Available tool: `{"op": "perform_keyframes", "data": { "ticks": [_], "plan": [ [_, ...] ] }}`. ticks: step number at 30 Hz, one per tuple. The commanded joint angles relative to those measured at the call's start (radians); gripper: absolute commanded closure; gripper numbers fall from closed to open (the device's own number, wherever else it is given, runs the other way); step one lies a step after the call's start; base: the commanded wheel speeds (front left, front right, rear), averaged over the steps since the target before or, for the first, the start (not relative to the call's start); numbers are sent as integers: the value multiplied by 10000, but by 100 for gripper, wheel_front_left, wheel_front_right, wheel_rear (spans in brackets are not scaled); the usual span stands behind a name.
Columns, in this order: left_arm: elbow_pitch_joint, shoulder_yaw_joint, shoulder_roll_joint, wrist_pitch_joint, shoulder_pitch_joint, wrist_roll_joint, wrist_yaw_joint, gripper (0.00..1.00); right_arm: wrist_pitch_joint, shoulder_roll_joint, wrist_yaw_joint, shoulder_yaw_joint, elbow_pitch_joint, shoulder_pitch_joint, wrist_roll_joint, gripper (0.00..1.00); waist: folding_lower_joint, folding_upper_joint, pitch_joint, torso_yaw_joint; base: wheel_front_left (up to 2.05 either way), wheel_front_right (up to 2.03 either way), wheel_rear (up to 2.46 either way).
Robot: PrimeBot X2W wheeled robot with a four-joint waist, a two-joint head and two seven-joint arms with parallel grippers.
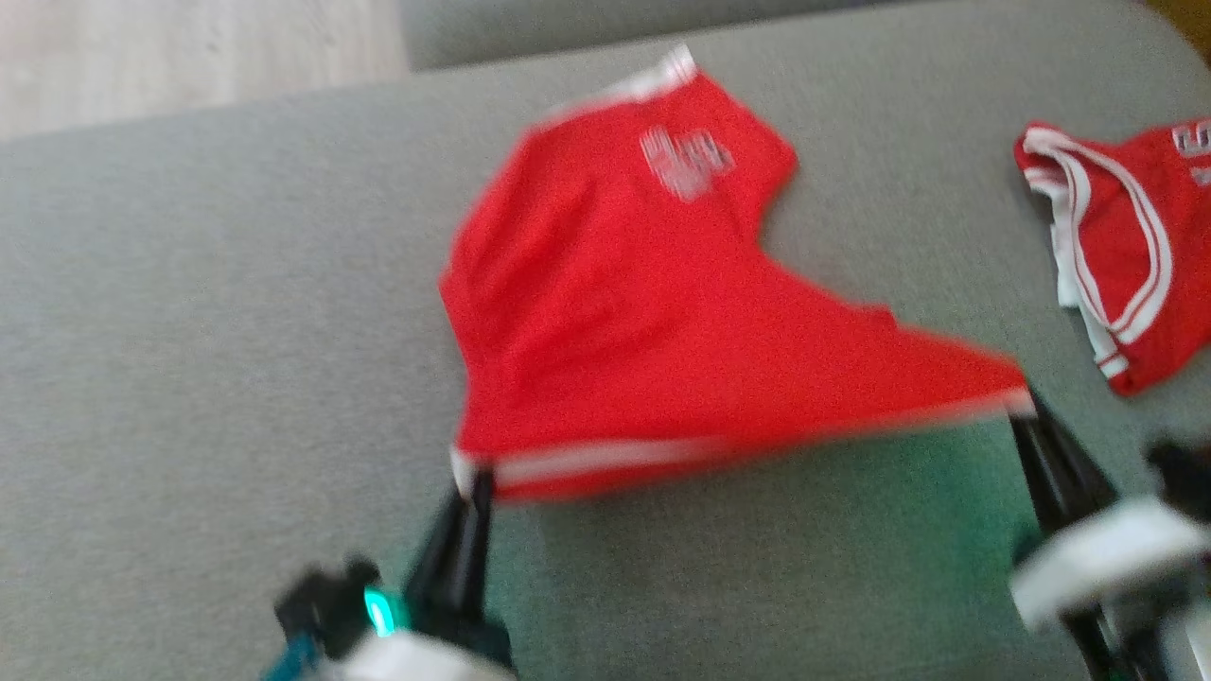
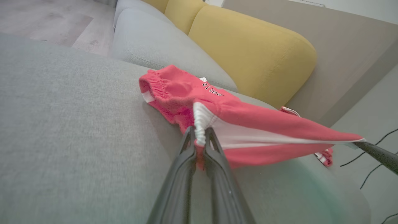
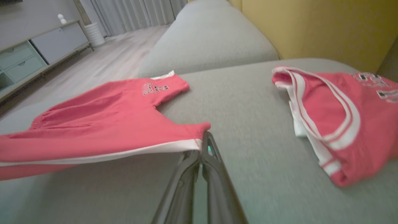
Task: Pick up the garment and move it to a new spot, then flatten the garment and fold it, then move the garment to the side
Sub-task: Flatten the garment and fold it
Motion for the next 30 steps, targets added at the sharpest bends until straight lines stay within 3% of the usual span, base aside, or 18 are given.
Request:
{"op": "perform_keyframes", "data": {
  "ticks": [1,6,11,21,30],
  "plan": [
    [-457,235,41,-120,289,126,84,100,156,-129,-9,-202,-586,543,-65,100,4,-1,-514,401,0,0,0],
    [-1510,-227,275,-18,2085,225,226,100,872,425,-9,-1010,-2211,2696,-165,100,4,-1,-769,629,0,0,0],
    [-2372,-344,246,501,2336,-140,274,100,1438,623,-9,-1294,-3062,2761,-149,100,4,-1,-678,814,0,0,0],
    [-3064,-273,-358,1886,540,-1215,332,100,2508,-628,-9,-321,-1977,-1044,443,100,4,-1,503,1543,0,0,0],
    [-2257,-55,-763,2610,-2127,-1726,1176,100,3333,-1844,-9,700,42,-4485,1346,100,4,-1,1866,2557,0,0,0]
  ]
}}
